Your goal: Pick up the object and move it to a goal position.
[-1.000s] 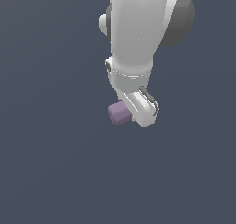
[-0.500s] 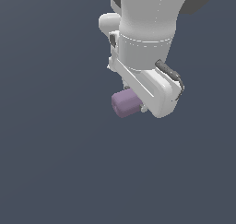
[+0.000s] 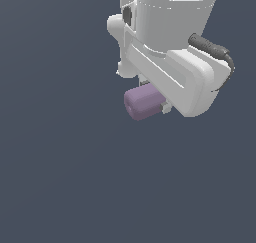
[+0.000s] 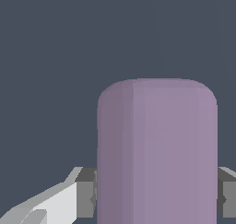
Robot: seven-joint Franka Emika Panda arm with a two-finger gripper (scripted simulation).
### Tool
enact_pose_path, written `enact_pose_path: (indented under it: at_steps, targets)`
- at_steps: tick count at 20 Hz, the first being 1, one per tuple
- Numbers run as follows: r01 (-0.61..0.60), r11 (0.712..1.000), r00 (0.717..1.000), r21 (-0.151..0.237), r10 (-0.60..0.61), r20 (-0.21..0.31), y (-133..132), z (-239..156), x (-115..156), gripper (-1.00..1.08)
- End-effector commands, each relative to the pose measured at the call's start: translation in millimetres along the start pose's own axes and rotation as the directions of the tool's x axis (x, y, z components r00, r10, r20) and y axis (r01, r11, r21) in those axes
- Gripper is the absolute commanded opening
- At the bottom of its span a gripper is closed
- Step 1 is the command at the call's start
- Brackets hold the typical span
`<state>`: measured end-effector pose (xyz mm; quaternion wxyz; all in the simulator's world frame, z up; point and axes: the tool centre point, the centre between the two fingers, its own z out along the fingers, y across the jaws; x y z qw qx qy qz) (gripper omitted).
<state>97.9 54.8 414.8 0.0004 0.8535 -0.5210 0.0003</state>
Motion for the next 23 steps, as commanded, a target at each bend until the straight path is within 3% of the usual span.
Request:
enact_pose_path:
  at_steps: [1, 23]
  targets:
    - [0.0, 1.0, 1.0, 0.0, 0.0, 0.0, -3, -9, 0, -1.0]
    - [0.0, 1.0, 1.0, 0.0, 0.0, 0.001, -12, -33, -1, -1.0]
